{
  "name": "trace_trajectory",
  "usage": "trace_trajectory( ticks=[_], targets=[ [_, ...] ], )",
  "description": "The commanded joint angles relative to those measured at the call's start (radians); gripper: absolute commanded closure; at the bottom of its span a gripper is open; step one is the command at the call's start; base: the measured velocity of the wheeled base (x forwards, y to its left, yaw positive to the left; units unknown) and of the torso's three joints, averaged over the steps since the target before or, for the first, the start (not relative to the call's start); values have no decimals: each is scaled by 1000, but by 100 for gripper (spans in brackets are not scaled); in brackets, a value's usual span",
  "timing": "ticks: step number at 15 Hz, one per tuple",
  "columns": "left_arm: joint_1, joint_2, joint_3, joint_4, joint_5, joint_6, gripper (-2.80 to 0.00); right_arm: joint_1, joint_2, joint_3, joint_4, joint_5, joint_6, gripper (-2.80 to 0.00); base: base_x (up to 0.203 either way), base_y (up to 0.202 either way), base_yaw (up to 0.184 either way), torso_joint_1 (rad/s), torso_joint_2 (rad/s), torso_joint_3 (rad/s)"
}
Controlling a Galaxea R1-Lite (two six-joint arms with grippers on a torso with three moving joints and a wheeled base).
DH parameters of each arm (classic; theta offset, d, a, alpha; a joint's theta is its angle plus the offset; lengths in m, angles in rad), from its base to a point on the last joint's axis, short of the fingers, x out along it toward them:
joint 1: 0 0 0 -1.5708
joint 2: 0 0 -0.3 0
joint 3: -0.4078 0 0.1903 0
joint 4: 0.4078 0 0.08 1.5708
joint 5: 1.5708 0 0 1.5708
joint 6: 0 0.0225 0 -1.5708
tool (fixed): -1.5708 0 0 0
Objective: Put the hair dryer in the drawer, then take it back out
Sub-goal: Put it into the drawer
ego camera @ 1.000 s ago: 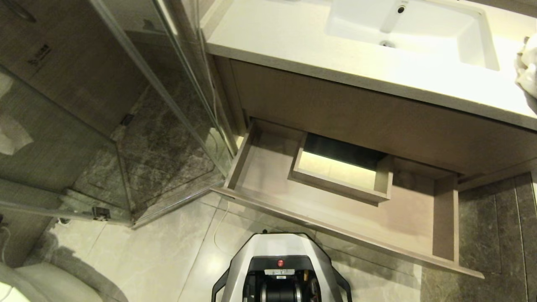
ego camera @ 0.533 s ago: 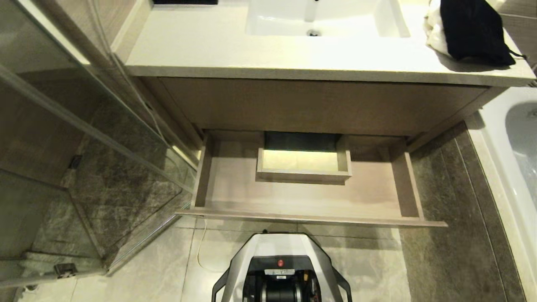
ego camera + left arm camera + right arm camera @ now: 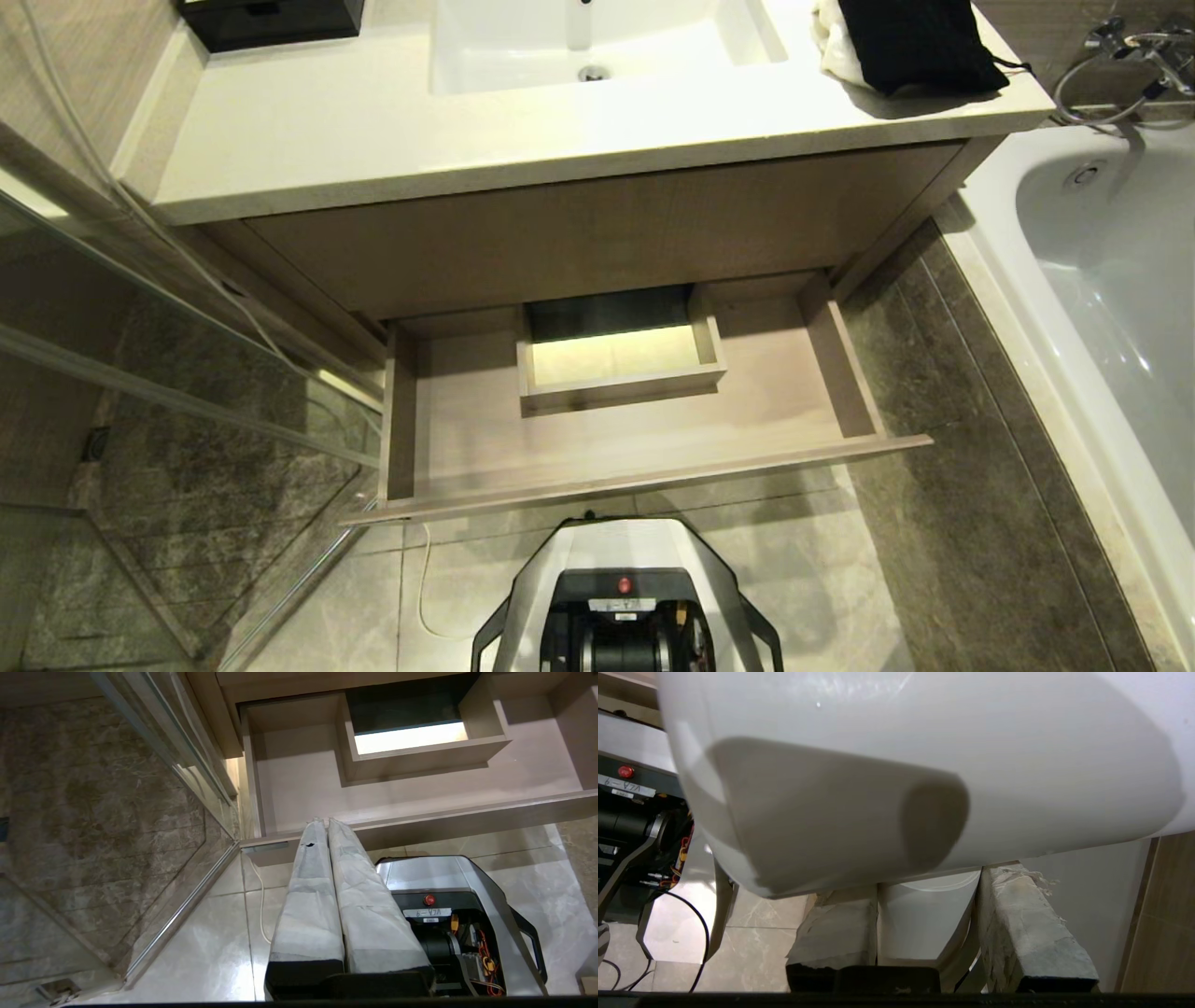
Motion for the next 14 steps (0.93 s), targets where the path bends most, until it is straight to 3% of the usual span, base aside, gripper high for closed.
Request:
trace_trajectory(
  ticks=[1,5,12,14],
  targets=[
    [-1,0,2,0,0,0,0,-1,7,0,8,-3,-2,0,0,0,0,0,0,0],
    [-1,0,0,0,0,0,0,-1,10,-3,8,-1,-2,0,0,0,0,-12,-89,-105],
    [-1,0,2,0,0,0,0,-1,5,-3,0,-2,-4,0,0,0,0,-9,-414,-407],
    [-1,0,2,0,0,0,0,-1,3,-2,0,-3,-4,0,0,0,0,2,-178,-171]
  ],
)
